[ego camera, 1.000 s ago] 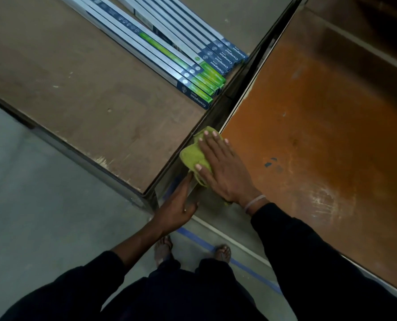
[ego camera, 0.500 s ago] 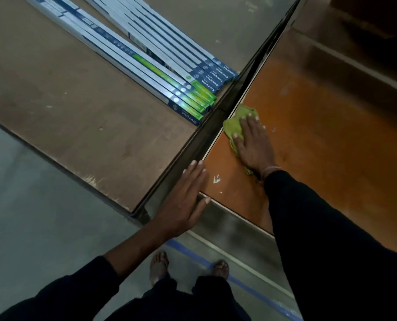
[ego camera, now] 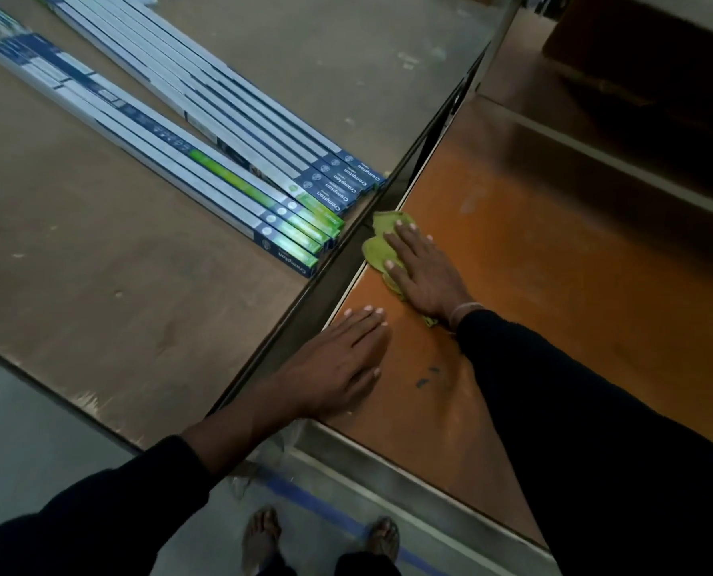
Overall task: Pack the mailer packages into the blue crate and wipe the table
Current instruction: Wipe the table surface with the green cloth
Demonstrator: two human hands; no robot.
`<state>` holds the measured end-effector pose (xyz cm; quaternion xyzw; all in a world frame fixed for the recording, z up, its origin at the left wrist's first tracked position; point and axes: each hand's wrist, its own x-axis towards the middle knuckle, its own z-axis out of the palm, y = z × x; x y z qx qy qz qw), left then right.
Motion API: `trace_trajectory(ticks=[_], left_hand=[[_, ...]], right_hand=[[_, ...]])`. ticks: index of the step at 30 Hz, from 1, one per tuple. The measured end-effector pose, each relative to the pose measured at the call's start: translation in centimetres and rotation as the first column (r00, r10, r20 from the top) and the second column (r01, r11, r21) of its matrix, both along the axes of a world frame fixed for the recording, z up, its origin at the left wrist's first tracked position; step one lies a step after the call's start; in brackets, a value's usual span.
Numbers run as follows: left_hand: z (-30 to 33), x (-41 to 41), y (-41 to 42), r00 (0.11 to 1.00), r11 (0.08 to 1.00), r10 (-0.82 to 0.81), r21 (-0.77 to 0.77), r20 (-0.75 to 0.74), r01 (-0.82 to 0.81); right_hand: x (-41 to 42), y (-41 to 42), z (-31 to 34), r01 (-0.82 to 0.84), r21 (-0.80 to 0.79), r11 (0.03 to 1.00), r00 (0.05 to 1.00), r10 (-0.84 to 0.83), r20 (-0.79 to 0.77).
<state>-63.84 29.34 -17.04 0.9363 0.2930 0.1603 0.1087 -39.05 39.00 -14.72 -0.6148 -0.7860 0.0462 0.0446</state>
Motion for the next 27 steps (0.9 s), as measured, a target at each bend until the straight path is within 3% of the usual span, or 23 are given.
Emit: trace_trajectory(ticks=[3,8,12,19,24,27], left_hand=[[0.4,2.2,2.0,1.000,1.000,-0.009,-0.010,-0.006,0.008],[0.7,5.4,5.3,1.000,0.999,-0.008,-0.047,-0.002,0.008],[0.6,7.5,7.9,0.999,0.999,-0.024,-0.021,0.027,0.024],[0.0,8.7,8.9,0.998,0.998,-0.018,0.056,0.057,0.015],[-0.4,8.8,9.3,0.998,0.998,-0.010,0.058,0.069,0.006],[-0.6,8.8,9.5,0.997,0.998,-0.014,0.063,0.080,0.009]], right_hand=[[1.3,3.1,0.3,0.314,-0.013,0.949,0.949,-0.314,-0.033],[3.8,5.2,0.3,0.097,-0.016,0.995,0.995,-0.097,-0.008],[8.3,9.0,0.2,0.436,-0.026,0.899,0.899,-0.437,-0.027],[8.2,14.4,-0.1,0.416,-0.017,0.909,0.909,-0.416,-0.025],[8.4,17.6,-0.1,0.267,0.000,0.964,0.964,-0.267,-0.002],[10.7,18.3,-0.3,0.365,0.016,0.931,0.931,-0.365,-0.014]])
